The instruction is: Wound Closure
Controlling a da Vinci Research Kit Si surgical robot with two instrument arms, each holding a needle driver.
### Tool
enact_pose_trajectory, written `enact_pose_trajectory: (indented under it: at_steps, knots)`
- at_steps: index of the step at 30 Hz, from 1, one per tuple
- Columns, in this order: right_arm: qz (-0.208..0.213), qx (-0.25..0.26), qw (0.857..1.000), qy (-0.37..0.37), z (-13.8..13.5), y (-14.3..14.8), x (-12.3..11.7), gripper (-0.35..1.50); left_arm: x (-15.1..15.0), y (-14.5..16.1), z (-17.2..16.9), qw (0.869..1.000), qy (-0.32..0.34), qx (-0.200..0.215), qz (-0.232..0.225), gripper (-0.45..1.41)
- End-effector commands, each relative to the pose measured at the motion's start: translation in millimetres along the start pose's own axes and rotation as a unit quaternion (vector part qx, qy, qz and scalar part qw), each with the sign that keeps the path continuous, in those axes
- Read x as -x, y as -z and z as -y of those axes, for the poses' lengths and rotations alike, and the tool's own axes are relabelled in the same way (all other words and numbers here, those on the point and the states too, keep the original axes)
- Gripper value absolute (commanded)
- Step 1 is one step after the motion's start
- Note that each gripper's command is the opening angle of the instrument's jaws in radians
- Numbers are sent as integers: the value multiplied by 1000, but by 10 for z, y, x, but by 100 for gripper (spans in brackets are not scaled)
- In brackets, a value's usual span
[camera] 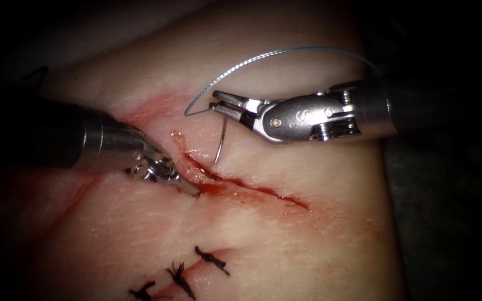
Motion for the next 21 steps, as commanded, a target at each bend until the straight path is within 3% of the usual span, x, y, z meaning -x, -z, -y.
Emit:
enact_pose_trajectory:
  at_steps: [1, 8, 14, 21]
  knots:
    - [2, 9, 1000, -24, 6, -7, 3, -35, -2, -8, 1, 1000, 0, 1, 1, -45]
    - [10, 52, 994, -96, 0, -5, 6, -35, -2, -8, 1, 1000, -2, 0, 2, -42]
    - [15, 43, 986, -160, 7, -6, 16, -35, -2, -6, 1, 1000, -3, 1, 2, -35]
    - [29, 18, 967, -251, 15, -7, 27, -35, -3, -4, 2, 1000, -4, 1, 0, -33]
